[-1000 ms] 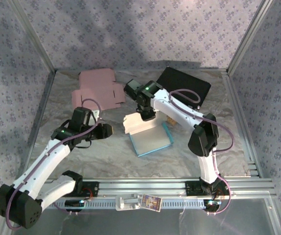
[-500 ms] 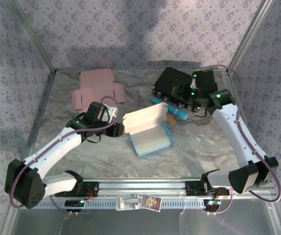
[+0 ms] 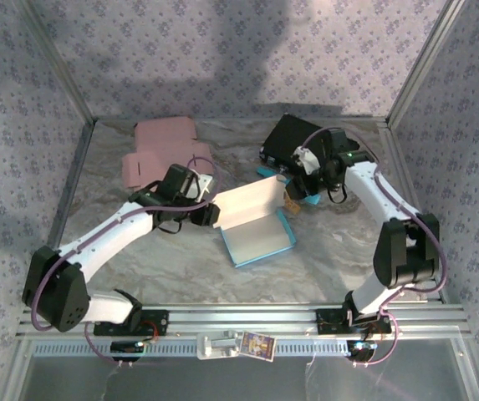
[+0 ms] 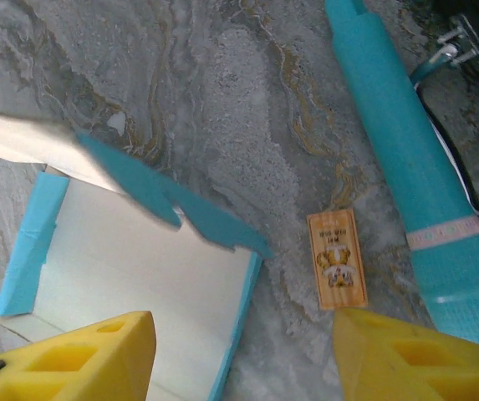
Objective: Fold the paper box
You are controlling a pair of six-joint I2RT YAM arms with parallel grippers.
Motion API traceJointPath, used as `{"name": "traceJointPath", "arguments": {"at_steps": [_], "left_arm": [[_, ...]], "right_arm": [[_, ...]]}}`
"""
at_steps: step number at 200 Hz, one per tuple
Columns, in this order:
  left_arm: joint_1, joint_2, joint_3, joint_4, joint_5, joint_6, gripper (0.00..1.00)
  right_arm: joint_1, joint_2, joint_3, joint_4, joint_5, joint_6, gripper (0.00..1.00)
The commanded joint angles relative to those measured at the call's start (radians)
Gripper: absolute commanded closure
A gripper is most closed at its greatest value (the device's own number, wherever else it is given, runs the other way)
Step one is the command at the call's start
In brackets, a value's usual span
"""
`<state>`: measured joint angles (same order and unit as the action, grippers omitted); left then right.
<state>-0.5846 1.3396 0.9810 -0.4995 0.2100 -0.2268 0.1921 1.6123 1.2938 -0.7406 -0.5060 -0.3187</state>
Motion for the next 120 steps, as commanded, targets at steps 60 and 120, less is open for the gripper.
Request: {"name": "traceJointPath", "arguments": {"at_steps": [60,120], "left_arm": [[-0.001,0.040,0.055,0.005,-0.004,-0.009,0.71],[0.000,0.060,0.067,0.008,-0.006,-0.011,0.79]], "right_arm": [[0.050,0.079,0.085,0.008,-0.043,-0.097,0.60],[0.068,0.083,0.079,0.008,-0.008,-0.088,0.74]]}}
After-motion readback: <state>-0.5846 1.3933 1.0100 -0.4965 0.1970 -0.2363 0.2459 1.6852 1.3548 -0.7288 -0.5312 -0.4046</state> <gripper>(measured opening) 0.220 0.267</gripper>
